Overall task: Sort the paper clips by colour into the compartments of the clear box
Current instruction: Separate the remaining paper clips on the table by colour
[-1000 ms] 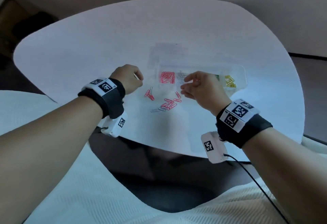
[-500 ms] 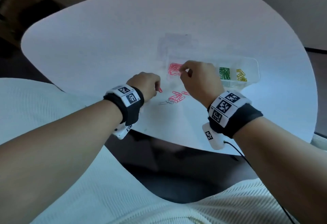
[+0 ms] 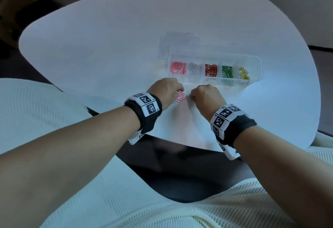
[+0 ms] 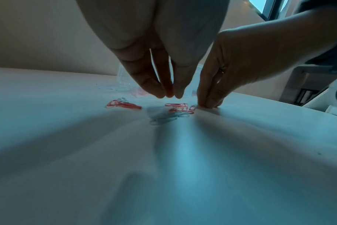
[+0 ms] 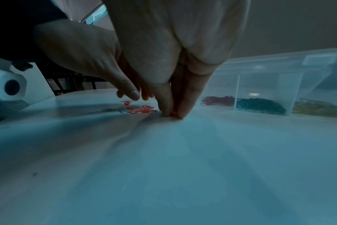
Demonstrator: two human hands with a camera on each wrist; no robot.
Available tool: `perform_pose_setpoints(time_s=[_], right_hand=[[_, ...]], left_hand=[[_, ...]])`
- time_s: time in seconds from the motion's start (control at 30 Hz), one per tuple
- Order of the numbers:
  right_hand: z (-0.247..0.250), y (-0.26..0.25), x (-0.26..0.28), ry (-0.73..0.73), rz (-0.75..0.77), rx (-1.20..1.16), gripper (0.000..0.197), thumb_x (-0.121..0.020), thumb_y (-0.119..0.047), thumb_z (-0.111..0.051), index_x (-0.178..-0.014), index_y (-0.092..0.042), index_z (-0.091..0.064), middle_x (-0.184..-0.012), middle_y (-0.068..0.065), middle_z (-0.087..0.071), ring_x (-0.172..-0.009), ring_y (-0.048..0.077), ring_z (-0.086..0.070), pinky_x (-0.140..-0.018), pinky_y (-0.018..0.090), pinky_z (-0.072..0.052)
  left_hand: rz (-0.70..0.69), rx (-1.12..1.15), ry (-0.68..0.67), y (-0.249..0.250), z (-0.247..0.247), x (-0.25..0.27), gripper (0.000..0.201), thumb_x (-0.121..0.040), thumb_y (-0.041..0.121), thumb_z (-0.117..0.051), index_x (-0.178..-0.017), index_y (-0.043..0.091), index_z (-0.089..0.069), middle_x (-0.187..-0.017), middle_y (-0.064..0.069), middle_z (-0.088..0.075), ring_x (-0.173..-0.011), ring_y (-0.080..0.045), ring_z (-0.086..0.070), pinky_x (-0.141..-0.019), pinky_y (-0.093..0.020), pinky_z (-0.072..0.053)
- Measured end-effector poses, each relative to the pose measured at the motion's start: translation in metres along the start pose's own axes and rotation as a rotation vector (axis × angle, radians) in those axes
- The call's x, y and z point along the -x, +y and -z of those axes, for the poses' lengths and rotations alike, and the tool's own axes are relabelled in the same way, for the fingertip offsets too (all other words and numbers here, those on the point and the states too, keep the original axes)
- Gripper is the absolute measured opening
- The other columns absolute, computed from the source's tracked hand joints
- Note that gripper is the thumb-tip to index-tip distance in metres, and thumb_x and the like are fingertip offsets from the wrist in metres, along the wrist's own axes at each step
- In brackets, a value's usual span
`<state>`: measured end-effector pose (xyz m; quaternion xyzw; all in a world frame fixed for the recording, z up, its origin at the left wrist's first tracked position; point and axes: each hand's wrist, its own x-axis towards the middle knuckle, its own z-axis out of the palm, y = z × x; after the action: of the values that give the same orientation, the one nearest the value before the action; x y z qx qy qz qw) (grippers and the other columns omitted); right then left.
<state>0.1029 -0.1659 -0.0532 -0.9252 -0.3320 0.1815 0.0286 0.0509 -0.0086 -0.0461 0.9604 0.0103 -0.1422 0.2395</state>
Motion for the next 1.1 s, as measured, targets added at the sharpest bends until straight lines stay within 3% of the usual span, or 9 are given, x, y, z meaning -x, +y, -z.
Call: perform_pose_setpoints(time_s=[0.1, 0.4, 0.57, 0.67, 0.73, 0.8, 0.9, 1.03, 1.1], right_hand=[[-0.001, 0.0, 0.006, 0.006, -0.013, -0.018, 0.016, -0.083, 0.002, -0.053, -0.089, -0.003, -0.067, -0.083, 0.018, -0.063, -0.076, 0.036, -0.061, -0.061, 0.032, -0.035], [-0.012, 0.007, 0.025, 0.071, -0.106, -0.092, 0.023, -0.078, 0.003, -0.053, -0.098, -0.003, -0.062, -0.092, 0.017, -0.061, -0.084, 0.038, -0.058, -0.064, 0.036, -0.045], [-0.012, 0.014, 0.025, 0.091, -0.186, -0.184, 0.021, -0.076, 0.001, -0.057, -0.095, -0.004, -0.065, -0.09, 0.016, -0.062, -0.079, 0.037, -0.058, -0.062, 0.029, -0.031], [-0.014, 0.016, 0.026, 0.108, -0.198, -0.223, 0.018, -0.079, -0.001, -0.056, -0.093, -0.004, -0.065, -0.089, 0.016, -0.062, -0.08, 0.037, -0.057, -0.063, 0.028, -0.029], [-0.015, 0.016, 0.026, 0.137, -0.201, -0.264, 0.016, -0.08, -0.002, -0.056, -0.091, -0.004, -0.067, -0.089, 0.015, -0.063, -0.08, 0.036, -0.057, -0.064, 0.028, -0.031], [-0.016, 0.018, 0.026, 0.162, -0.2, -0.324, 0.016, -0.079, -0.001, -0.058, -0.089, -0.005, -0.07, -0.089, 0.014, -0.063, -0.08, 0.034, -0.058, -0.064, 0.026, -0.033], [-0.014, 0.021, 0.026, 0.159, -0.21, -0.407, 0.018, -0.077, -0.002, -0.06, -0.089, -0.009, -0.071, -0.089, 0.008, -0.065, -0.081, 0.025, -0.057, -0.067, 0.025, -0.039], [0.004, 0.023, 0.025, 0.249, -0.349, -0.659, 0.017, -0.078, -0.003, -0.058, -0.082, -0.014, -0.071, -0.075, 0.0, -0.065, -0.071, 0.017, -0.058, -0.061, 0.012, -0.042], [0.015, 0.027, 0.021, 0.305, -0.477, -0.945, 0.028, -0.077, 0.005, -0.045, -0.068, -0.015, -0.062, -0.063, 0.0, -0.057, -0.061, 0.018, -0.055, -0.056, 0.019, -0.042]], left_hand=[[-0.037, -0.03, -0.034, -0.003, -0.001, -0.005, 0.029, -0.097, 0.016, -0.052, -0.123, 0.015, -0.064, -0.117, -0.007, -0.063, -0.111, -0.026, -0.055, -0.092, -0.033, -0.042], [0.034, -0.13, -0.053, -0.002, -0.003, -0.007, 0.022, -0.091, 0.013, -0.054, -0.109, 0.01, -0.067, -0.109, -0.009, -0.064, -0.1, -0.027, -0.058, -0.081, -0.032, -0.043], [0.093, -0.043, -0.021, -0.003, 0.004, -0.005, 0.026, -0.088, 0.015, -0.057, -0.111, 0.013, -0.067, -0.11, -0.008, -0.064, -0.101, -0.027, -0.058, -0.083, -0.03, -0.043], [0.126, 0.126, 0.068, 0.001, 0.018, 0.0, 0.017, -0.08, 0.013, -0.059, -0.09, 0.013, -0.073, -0.093, -0.004, -0.065, -0.083, -0.019, -0.055, -0.073, -0.022, -0.039], [0.152, 0.269, 0.089, 0.004, 0.026, 0.003, 0.017, -0.079, 0.007, -0.053, -0.065, 0.012, -0.063, -0.074, -0.005, -0.059, -0.07, -0.018, -0.048, -0.064, -0.023, -0.035], [0.188, 0.361, 0.08, 0.006, 0.032, 0.005, 0.028, -0.08, 0.002, -0.045, -0.053, 0.012, -0.045, -0.06, -0.007, -0.045, -0.059, -0.019, -0.039, -0.055, -0.025, -0.031], [0.269, 0.437, 0.057, 0.005, 0.033, 0.006, 0.027, -0.08, 0.001, -0.04, -0.055, 0.009, -0.045, -0.058, -0.007, -0.043, -0.048, -0.016, -0.039, -0.052, -0.023, -0.032], [0.335, 0.394, -0.012, -0.001, 0.024, 0.002, 0.03, -0.084, 0.005, -0.039, -0.056, 0.015, -0.036, -0.06, -0.003, -0.035, -0.063, -0.021, -0.031, -0.057, -0.028, -0.028], [0.381, 0.338, -0.055, -0.003, 0.021, 0.002, 0.034, -0.086, 0.017, -0.045, -0.054, 0.018, -0.031, -0.057, 0.0, -0.032, -0.06, -0.023, -0.029, -0.054, -0.028, -0.025]])
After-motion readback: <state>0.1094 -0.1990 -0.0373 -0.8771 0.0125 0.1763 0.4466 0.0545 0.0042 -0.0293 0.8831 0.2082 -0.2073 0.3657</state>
